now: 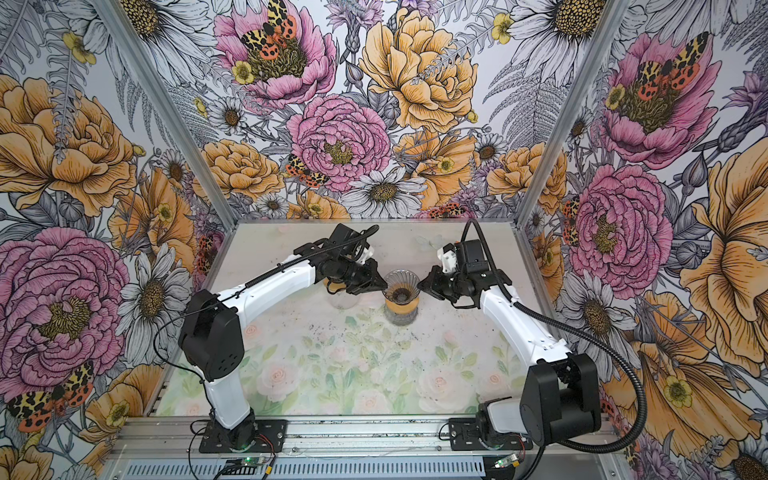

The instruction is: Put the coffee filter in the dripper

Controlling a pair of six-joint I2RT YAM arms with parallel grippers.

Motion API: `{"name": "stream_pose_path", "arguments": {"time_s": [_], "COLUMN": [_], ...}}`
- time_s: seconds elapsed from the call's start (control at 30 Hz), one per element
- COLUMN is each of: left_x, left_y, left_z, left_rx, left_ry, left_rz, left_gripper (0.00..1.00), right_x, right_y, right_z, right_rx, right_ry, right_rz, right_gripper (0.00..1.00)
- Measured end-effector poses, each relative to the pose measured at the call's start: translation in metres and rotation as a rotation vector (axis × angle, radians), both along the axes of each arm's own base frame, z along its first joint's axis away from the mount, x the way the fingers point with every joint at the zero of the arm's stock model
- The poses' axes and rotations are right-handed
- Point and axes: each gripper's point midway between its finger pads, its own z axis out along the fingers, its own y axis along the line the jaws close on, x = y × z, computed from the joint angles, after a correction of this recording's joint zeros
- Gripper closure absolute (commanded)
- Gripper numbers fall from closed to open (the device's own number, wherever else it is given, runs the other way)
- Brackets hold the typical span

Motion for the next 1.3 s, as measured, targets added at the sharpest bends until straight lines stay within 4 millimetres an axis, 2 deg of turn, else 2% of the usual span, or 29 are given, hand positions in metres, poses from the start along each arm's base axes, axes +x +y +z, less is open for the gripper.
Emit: {"name": "stream_pose_path", "arguments": {"time_s": [1.3], "left_x": [-0.0012], "left_y": [0.0015], "left_z": [0.0050], "left_rx": [0.008], "left_ry": [0.007], "left_rz": [-0.001], "left_gripper": [0.89], "right_x": [0.0004], "right_y": [-0.0016], "right_z": [-0.0045], "right_rx": [0.003], "right_ry": [0.000], "right_rz": [-0.003], "right_gripper": [0.93]}}
